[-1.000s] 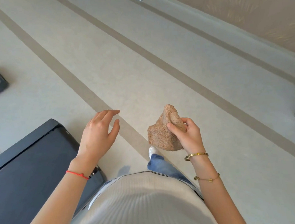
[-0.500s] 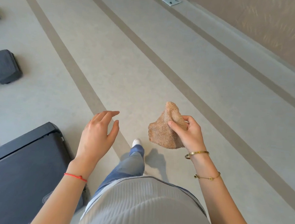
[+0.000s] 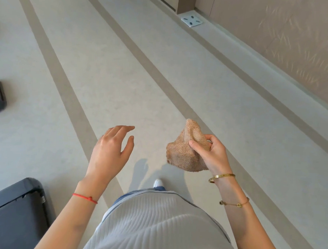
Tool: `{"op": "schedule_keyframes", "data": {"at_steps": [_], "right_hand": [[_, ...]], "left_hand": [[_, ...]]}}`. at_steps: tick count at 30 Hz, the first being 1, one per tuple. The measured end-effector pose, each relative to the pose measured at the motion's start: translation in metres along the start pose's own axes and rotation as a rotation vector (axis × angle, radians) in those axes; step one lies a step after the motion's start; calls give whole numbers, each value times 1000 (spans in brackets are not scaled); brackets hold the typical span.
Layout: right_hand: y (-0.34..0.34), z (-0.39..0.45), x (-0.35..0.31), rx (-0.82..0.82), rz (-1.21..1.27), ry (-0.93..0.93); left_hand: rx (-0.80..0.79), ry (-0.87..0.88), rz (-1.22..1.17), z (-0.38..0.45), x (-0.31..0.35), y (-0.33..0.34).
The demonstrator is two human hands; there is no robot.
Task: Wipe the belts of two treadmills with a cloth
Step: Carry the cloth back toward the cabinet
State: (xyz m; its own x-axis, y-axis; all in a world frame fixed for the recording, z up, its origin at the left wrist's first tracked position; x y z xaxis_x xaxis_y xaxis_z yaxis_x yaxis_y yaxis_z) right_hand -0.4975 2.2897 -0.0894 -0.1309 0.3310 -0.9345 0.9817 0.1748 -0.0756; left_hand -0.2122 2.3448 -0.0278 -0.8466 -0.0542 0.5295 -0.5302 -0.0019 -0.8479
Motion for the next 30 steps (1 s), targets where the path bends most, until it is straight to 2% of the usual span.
{"op": "schedule_keyframes", "data": {"at_steps": [15, 23, 30], "right_hand": [[-27, 309, -96, -31, -48, -21], [-41, 515, -192, -116, -81, -54], [-16, 663, -260, -204, -126, -60]], "left_hand": [[-20, -30, 5, 315, -3, 4], [75, -76, -27, 513, 1, -28], [131, -139, -33, 643, -29, -55]]}}
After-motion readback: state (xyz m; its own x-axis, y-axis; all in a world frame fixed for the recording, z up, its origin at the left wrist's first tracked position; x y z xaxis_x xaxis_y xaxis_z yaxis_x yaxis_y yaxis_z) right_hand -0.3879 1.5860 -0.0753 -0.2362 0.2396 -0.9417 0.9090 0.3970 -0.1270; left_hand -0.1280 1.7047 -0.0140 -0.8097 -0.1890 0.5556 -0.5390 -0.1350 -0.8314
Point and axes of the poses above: each hand's wrist, its own z-axis towards the middle knuckle, its own y-axis out of the palm, x = y × z, the point moved 9 cm from there along z, towards the middle knuckle, and after that the axes turned 12 degrees about -x, right-handed, at the moved point
